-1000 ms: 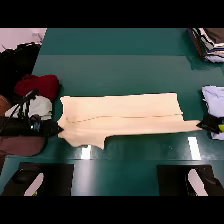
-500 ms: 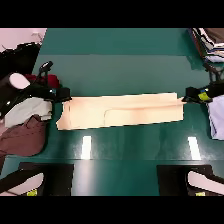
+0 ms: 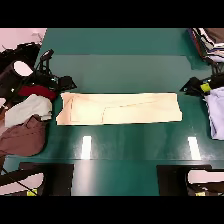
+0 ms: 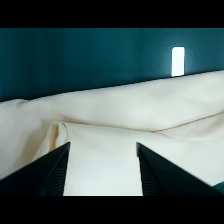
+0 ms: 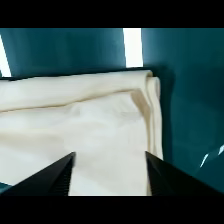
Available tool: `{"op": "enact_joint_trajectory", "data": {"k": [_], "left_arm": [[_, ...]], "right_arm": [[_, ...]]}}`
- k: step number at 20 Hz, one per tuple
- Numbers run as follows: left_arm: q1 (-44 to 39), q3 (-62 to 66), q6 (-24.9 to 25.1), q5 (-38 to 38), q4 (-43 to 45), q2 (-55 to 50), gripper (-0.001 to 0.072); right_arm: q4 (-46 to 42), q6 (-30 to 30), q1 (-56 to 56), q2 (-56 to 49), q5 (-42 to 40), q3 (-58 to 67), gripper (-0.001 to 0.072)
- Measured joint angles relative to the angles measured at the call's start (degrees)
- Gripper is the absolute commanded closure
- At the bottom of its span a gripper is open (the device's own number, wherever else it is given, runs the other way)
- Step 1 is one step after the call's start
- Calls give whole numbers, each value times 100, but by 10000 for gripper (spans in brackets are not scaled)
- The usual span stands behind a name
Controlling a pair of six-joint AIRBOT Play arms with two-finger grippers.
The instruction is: Fold the shirts.
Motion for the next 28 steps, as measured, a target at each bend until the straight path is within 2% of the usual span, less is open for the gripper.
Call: {"op": "enact_joint_trajectory", "data": {"k": [2,4,10,11,13,14,15,22,28], "left_arm": [[-107,74,4,-101,-111,-15,688],[-315,111,15,-46,-155,-24,682],[-1303,151,-83,772,-238,-87,683],[-1456,153,-136,874,-251,-136,683],[-1744,157,-247,1088,-282,-304,683],[-1878,157,-293,1213,-341,-431,683],[-1991,164,-317,1296,-409,-564,683],[-2697,678,-393,1547,-782,-1764,684],[-3097,1180,-402,1482,-879,-2444,683]], "right_arm": [[94,-149,-337,-39,136,-247,89],[173,-328,-588,-83,157,-597,132],[1078,-911,-726,-511,122,-1462,162],[1220,-960,-645,-570,101,-1519,264],[1259,-1069,-455,-634,-42,-1591,601],[1246,-1139,-361,-636,-125,-1611,673],[1292,-1193,-284,-603,-146,-1626,695],[1768,-1292,-50,621,-168,-1580,697],[2225,-800,627,1388,-87,-588,697]]}}
